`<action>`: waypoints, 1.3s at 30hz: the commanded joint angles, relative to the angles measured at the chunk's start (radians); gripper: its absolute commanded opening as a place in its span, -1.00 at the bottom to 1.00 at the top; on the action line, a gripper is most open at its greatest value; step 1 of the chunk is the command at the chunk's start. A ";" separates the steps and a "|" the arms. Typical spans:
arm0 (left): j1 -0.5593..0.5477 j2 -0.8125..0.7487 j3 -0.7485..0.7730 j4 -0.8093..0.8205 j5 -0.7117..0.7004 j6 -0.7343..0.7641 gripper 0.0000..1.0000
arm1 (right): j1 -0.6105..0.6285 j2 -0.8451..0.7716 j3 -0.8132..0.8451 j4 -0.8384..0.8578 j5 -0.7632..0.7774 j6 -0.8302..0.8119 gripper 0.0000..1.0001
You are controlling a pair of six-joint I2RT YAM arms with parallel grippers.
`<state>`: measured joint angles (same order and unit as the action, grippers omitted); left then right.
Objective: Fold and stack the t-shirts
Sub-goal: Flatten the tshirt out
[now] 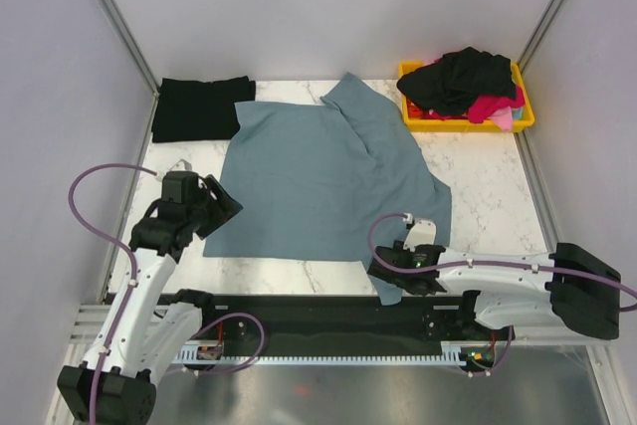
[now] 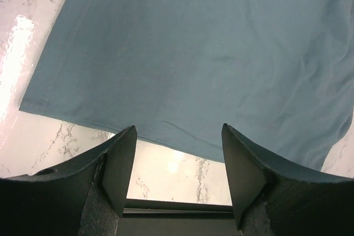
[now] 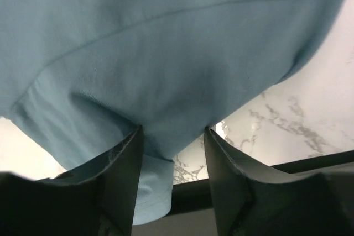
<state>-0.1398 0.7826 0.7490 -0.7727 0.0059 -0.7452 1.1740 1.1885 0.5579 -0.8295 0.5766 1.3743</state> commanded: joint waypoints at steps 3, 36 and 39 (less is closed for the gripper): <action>-0.003 0.004 0.021 0.004 0.019 0.049 0.42 | -0.002 -0.018 -0.064 0.164 -0.049 -0.020 -0.34; -0.026 -0.014 0.003 0.032 0.060 0.050 0.43 | -0.423 0.172 0.578 0.142 -0.176 -0.644 0.50; -0.026 0.006 0.001 0.039 0.065 0.050 0.42 | -0.315 0.169 0.462 0.171 -0.185 -0.545 0.46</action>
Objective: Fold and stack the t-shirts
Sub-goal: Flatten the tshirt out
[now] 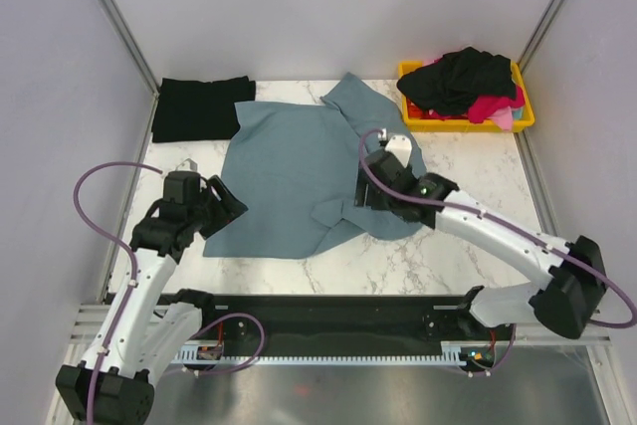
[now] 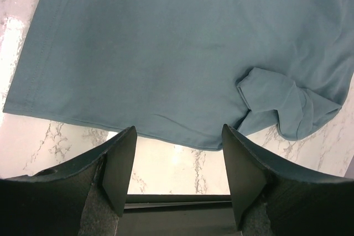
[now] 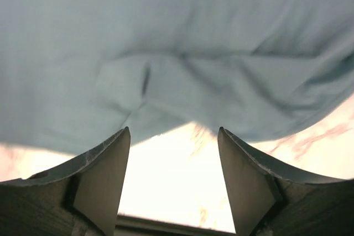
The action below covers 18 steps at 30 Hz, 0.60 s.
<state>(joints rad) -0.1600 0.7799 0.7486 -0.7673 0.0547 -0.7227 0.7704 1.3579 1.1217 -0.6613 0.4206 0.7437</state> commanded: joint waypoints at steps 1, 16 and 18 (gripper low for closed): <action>-0.006 0.012 0.000 0.034 0.017 0.029 0.42 | 0.102 0.013 -0.132 0.047 -0.037 0.107 0.44; -0.029 -0.024 -0.005 0.036 -0.006 0.022 0.42 | 0.115 0.277 -0.040 0.097 0.075 -0.006 0.19; -0.030 -0.022 -0.006 0.036 -0.007 0.019 0.42 | 0.138 0.299 0.003 0.072 0.090 -0.013 0.19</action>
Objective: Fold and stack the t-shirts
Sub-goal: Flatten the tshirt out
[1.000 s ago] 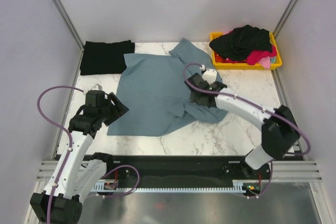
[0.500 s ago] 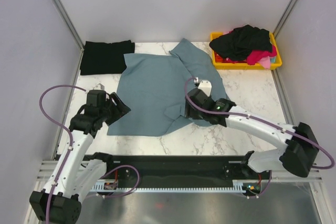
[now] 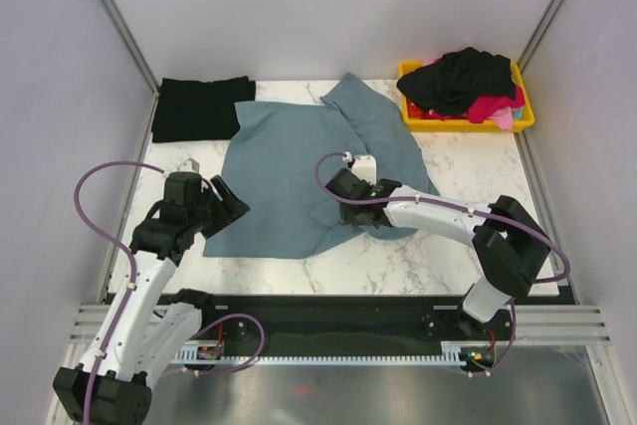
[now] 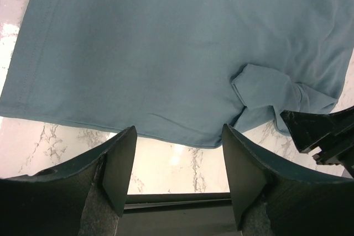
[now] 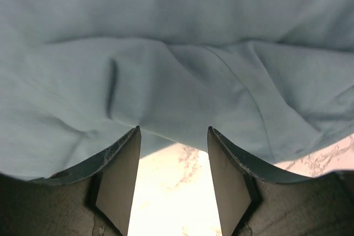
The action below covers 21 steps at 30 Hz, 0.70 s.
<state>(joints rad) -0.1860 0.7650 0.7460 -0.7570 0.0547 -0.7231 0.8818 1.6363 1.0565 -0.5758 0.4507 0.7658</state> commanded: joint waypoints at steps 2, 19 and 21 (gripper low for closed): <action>-0.006 -0.006 -0.004 0.025 -0.012 0.021 0.42 | 0.045 0.058 0.106 -0.035 0.094 -0.049 0.21; -0.018 -0.010 -0.005 0.025 -0.023 0.016 0.42 | 0.042 0.175 0.183 -0.065 0.172 -0.092 -1.00; -0.020 -0.012 -0.007 0.025 -0.024 0.014 0.42 | 0.031 0.151 0.184 -0.067 0.172 -0.100 -1.00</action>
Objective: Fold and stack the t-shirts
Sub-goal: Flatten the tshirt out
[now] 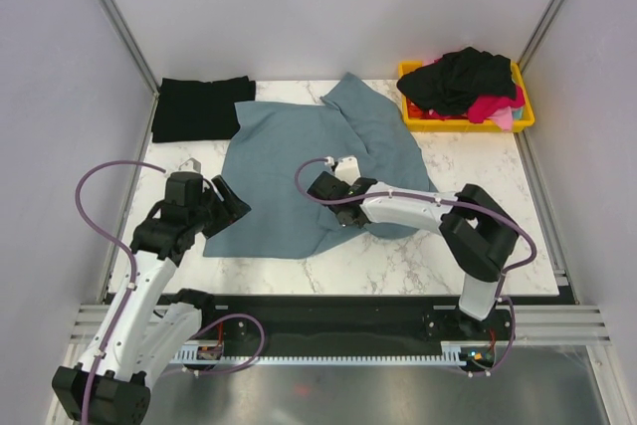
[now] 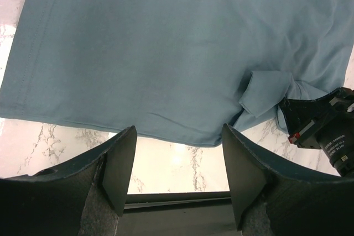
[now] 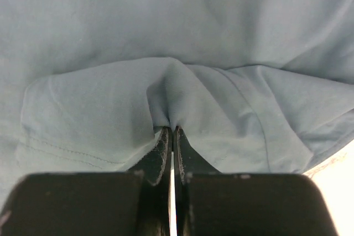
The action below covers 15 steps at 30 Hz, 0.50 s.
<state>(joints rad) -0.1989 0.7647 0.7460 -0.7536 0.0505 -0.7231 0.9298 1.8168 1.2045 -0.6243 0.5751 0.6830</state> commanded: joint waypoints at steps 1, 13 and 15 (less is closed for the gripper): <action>-0.008 -0.010 -0.007 0.020 -0.023 0.014 0.42 | -0.022 -0.040 0.038 -0.023 0.048 -0.029 -1.00; -0.022 0.012 -0.013 0.026 -0.020 0.007 0.42 | -0.414 -0.036 0.202 0.052 -0.306 -0.184 -1.00; -0.023 0.019 -0.013 0.026 -0.017 0.008 0.42 | -0.500 0.105 0.256 0.045 -0.410 -0.186 -0.89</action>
<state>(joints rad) -0.2161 0.7761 0.7433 -0.7528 0.0357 -0.7231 0.5171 1.7714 1.3987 -0.6022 0.3584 0.5442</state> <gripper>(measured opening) 0.709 0.030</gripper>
